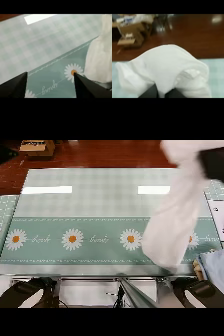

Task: Fold the shirts.

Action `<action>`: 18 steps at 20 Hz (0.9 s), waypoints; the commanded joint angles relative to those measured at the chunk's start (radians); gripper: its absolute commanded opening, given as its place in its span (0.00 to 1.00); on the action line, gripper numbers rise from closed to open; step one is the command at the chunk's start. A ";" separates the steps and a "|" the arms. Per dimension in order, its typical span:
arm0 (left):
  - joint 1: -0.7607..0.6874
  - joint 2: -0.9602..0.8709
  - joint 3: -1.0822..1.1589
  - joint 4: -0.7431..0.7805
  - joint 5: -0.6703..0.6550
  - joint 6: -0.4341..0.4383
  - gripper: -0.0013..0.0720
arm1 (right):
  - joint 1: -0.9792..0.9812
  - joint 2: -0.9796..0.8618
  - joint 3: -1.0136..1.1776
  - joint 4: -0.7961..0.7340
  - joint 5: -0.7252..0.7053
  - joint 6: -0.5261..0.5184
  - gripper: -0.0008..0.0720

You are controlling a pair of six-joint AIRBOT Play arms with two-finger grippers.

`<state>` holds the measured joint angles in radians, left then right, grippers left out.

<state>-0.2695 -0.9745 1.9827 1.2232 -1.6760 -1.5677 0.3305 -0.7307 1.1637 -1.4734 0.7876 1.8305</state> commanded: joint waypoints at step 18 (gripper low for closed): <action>0.129 0.005 -0.927 0.063 0.301 0.081 0.95 | -0.270 -0.196 0.000 -0.207 0.432 -0.304 0.67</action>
<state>-0.2096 -0.9707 1.2037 1.3121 -1.4742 -1.4998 0.3122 -1.0019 1.1641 -1.6058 1.0210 1.6253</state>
